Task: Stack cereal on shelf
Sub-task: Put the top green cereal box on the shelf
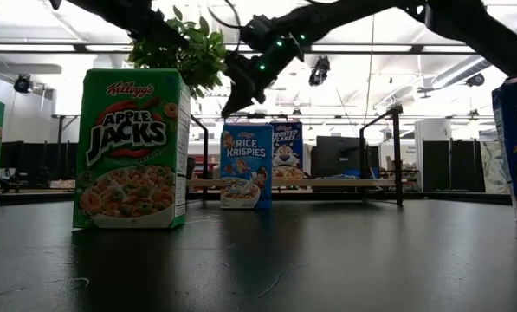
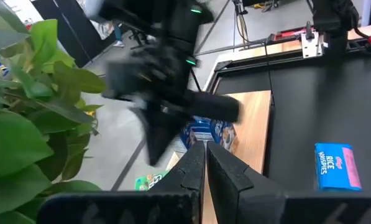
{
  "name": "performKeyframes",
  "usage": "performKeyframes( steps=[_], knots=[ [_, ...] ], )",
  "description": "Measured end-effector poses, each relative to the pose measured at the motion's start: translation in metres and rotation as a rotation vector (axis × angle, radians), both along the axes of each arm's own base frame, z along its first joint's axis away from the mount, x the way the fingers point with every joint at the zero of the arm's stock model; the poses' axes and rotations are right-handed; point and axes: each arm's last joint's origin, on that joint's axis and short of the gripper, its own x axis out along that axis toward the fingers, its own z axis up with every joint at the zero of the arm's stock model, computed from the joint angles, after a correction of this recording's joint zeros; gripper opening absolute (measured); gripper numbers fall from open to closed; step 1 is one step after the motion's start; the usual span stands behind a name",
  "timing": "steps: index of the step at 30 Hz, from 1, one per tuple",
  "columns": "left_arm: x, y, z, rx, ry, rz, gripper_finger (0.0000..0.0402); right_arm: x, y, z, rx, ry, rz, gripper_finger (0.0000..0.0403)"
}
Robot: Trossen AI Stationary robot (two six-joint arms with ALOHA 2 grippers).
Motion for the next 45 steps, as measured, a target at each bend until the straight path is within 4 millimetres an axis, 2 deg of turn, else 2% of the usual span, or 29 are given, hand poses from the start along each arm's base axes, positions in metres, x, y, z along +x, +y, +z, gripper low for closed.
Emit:
performKeyframes(
  steps=[3,7,18,24,28,31,35,41,45],
  knots=[
    [-0.001,0.000,0.000,0.001,-0.002,0.000,0.0000,0.005,0.019,-0.007,-0.084,0.107,-0.064,0.0009],
    [-0.001,0.000,0.000,0.001,-0.003,0.000,0.0000,0.008,0.027,-0.014,-0.084,0.129,-0.092,0.0009],
    [-0.001,0.000,0.000,0.001,-0.003,0.000,0.0000,0.006,0.016,-0.064,-0.072,0.124,-0.139,0.0009],
    [-0.001,0.000,0.001,0.004,-0.002,-0.001,0.0000,0.003,0.018,-0.077,-0.089,0.183,-0.108,0.0009],
    [-0.001,0.000,0.001,0.016,0.005,-0.004,0.0000,0.005,0.024,-0.079,-0.133,0.206,-0.123,0.0009],
    [-0.001,0.000,0.001,0.022,0.009,-0.006,0.0000,0.009,0.028,-0.071,-0.179,0.202,-0.116,0.0009],
    [-0.001,0.000,0.000,0.019,0.007,-0.005,0.0000,0.013,0.029,-0.051,-0.202,0.168,-0.110,0.0008],
    [-0.001,0.000,-0.003,-0.039,0.004,0.009,0.0000,0.000,0.037,0.005,-0.203,0.155,-0.095,0.0009],
    [0.000,0.000,-0.018,-0.073,0.032,0.016,0.0000,-0.018,0.045,0.041,-0.161,0.074,-0.063,0.0009]
  ],
)
